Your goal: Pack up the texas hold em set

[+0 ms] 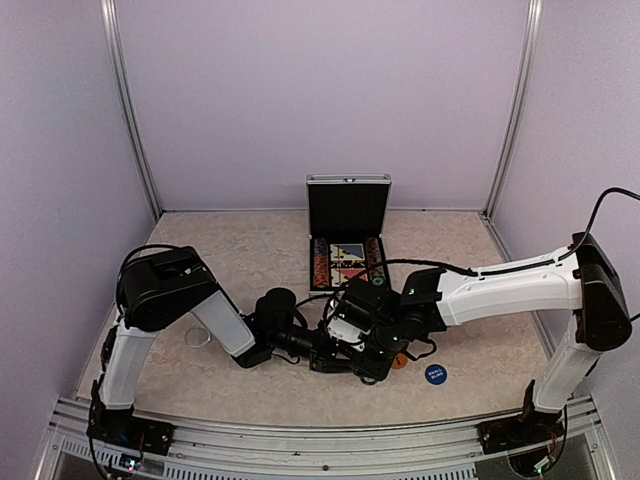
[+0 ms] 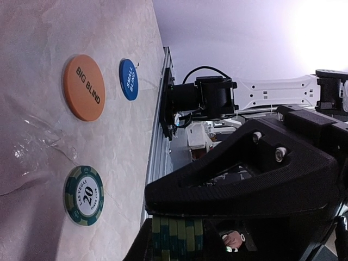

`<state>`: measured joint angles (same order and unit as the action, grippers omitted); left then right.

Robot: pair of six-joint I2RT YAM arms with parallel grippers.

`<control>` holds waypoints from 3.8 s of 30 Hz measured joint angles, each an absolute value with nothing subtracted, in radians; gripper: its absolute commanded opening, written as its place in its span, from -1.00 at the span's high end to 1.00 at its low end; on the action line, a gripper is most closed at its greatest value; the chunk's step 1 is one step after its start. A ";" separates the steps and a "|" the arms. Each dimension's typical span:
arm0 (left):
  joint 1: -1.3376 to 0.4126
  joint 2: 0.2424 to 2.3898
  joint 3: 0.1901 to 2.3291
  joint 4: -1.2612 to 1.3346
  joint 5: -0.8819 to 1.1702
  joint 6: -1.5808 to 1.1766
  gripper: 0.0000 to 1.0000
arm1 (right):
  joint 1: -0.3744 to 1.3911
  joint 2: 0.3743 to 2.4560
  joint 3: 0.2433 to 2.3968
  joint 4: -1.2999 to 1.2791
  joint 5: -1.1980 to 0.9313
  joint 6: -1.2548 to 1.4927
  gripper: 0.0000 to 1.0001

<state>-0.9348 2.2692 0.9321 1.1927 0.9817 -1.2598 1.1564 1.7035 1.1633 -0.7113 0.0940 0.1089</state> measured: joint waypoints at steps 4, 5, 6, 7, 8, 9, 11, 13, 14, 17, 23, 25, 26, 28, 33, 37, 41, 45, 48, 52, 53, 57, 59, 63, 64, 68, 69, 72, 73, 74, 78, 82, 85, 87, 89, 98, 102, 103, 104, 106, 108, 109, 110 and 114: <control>-0.927 2.238 0.933 1.084 0.970 -1.173 1.00 | 1.148 1.694 1.164 -0.709 0.089 0.114 -0.56; -0.921 2.236 0.933 1.049 0.963 -1.151 1.00 | 1.143 1.686 1.164 -0.709 0.088 0.116 -0.67; -0.915 2.233 0.933 1.011 0.957 -1.127 1.00 | 1.140 1.675 1.164 -0.709 0.086 0.121 -0.77; -0.909 2.230 0.933 0.970 0.949 -1.101 1.00 | 1.136 1.663 1.164 -0.709 0.086 0.127 -0.85; -0.902 2.223 0.936 0.922 0.938 -1.071 1.00 | 1.133 1.650 1.164 -0.710 0.086 0.132 -0.89; -0.897 2.214 0.941 0.879 0.933 -1.046 1.00 | 1.131 1.634 1.163 -0.710 0.087 0.133 -0.92; -0.890 2.191 0.961 0.791 0.910 -0.992 1.00 | 1.129 1.596 1.160 -0.709 0.086 0.138 -0.94; -0.884 2.160 0.997 0.685 0.887 -0.931 1.00 | 1.127 1.548 1.153 -0.709 0.088 0.149 -0.95; -0.882 2.149 1.015 0.645 0.876 -0.905 1.00 | 1.127 1.527 1.150 -0.710 0.091 0.155 -0.97; -0.873 2.107 1.097 0.479 0.822 -0.801 1.00 | 1.120 1.467 1.143 -0.715 0.113 0.183 -0.98; -0.849 2.059 1.311 0.156 0.691 -0.569 1.00 | 1.068 1.359 1.106 -0.748 0.194 0.265 -0.99; -0.841 2.059 1.423 0.015 0.626 -0.466 1.00 | 1.042 1.320 1.087 -0.757 0.216 0.294 -0.99; -0.836 2.060 1.481 -0.052 0.597 -0.415 1.00 | 1.026 1.295 1.075 -0.761 0.227 0.311 -0.99; -0.831 2.074 1.623 -0.187 0.545 -0.316 1.00 | 1.001 1.248 1.061 -0.774 0.245 0.341 -0.99; -0.825 2.180 2.000 -0.401 0.441 -0.070 1.00 | 0.964 1.171 1.060 -0.799 0.281 0.395 -0.99; -0.826 2.267 2.152 -0.495 0.379 0.121 1.00 | 0.959 1.152 1.060 -0.820 0.296 0.416 -0.99; -0.831 2.330 2.156 -0.545 0.322 0.282 1.00 | 0.959 1.138 1.053 -0.824 0.304 0.428 -0.99; -0.845 2.367 2.135 -0.561 0.266 0.410 1.00 | 0.958 1.122 1.047 -0.830 0.308 0.439 -0.99; -0.860 2.367 2.114 -0.549 0.227 0.479 1.00 | 0.957 1.118 1.045 -0.833 0.308 0.447 -1.00; -0.876 2.367 2.105 -0.504 0.181 0.546 1.00 | 0.957 1.118 1.036 -0.836 0.308 0.460 -1.00; -0.881 2.367 2.103 -0.492 0.170 0.560 1.00 | 0.957 1.118 1.034 -0.838 0.308 0.463 -1.00; -0.895 2.371 2.102 -0.454 0.136 0.600 1.00 | 0.957 1.118 1.034 -0.843 0.308 0.473 -0.99; -0.902 2.378 2.102 -0.435 0.122 0.613 1.00 | 0.957 1.118 1.034 -0.845 0.308 0.477 -0.99; -0.917 2.408 2.101 -0.397 0.099 0.630 1.00 | 0.957 1.118 1.032 -0.847 0.307 0.490 -0.99; -0.919 2.416 2.098 -0.384 0.094 0.633 1.00 | 0.957 1.117 1.029 -0.847 0.307 0.493 -0.99; -0.926 2.442 2.080 -0.358 0.073 0.635 1.00 | 0.957 1.114 1.013 -0.848 0.302 0.501 -0.99; -0.926 2.447 2.078 -0.355 0.070 0.635 1.00 | 0.957 1.114 1.008 -0.847 0.300 0.503 -0.99; -0.926 2.453 2.076 -0.348 0.062 0.636 1.00 | 0.956 1.114 0.996 -0.847 0.294 0.509 -0.99; -0.926 2.453 2.076 -0.345 0.061 0.636 1.00 | 0.955 1.114 0.992 -0.847 0.292 0.511 -0.99; -0.926 2.453 2.076 -0.342 0.059 0.636 1.00 | 0.955 1.114 0.990 -0.847 0.292 0.512 -0.99; -0.926 2.455 2.076 -0.335 0.050 0.636 1.00 | 0.953 1.113 0.983 -0.846 0.289 0.515 -0.99; -0.926 2.463 2.076 -0.318 0.043 0.637 1.00 | 0.953 1.111 0.982 -0.843 0.286 0.515 -0.99; -0.926 2.476 2.076 -0.307 0.033 0.638 1.00 | 0.953 1.111 0.982 -0.839 0.281 0.515 -0.99; -0.926 2.484 2.076 -0.301 0.024 0.640 1.00 | 0.953 1.111 0.979 -0.835 0.277 0.515 -0.98; -0.926 2.489 2.076 -0.299 0.017 0.642 1.00 | 0.953 1.111 0.974 -0.831 0.272 0.515 -0.98; -0.926 2.496 2.076 -0.300 0.017 0.656 0.68 | 0.953 1.111 0.968 -0.825 0.266 0.514 -0.98; -0.926 2.498 2.076 -0.299 0.017 0.655 0.42 | 0.953 1.113 0.968 -0.825 0.266 0.514 -0.98; -0.926 2.498 2.076 -0.299 0.017 0.656 0.37 | 0.953 1.114 0.968 -0.825 0.266 0.514 -0.98; -0.926 2.498 2.076 -0.296 0.016 0.654 0.34 | 0.953 1.116 0.968 -0.825 0.266 0.514 -0.98; -0.924 2.498 2.076 -0.292 0.016 0.653 0.29 | 0.953 1.118 0.968 -0.825 0.266 0.514 -0.98; -0.922 2.498 2.076 -0.290 0.017 0.652 0.27 | 0.953 1.118 0.968 -0.825 0.266 0.514 -0.98; -0.921 2.498 2.076 -0.288 0.017 0.651 0.23 | 0.953 1.118 0.968 -0.825 0.266 0.514 -0.98; -0.920 2.498 2.076 -0.286 0.017 0.649 0.20 | 0.953 1.118 0.968 -0.825 0.266 0.514 -0.98; -0.916 2.498 2.076 -0.280 0.011 0.644 0.13 | 0.953 1.119 0.968 -0.825 0.266 0.514 -0.98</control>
<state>-0.9157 2.4981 2.0758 -0.2802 0.0113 0.6437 0.9527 1.1191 0.9676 -0.8246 0.2661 0.5137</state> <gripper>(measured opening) 0.406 0.990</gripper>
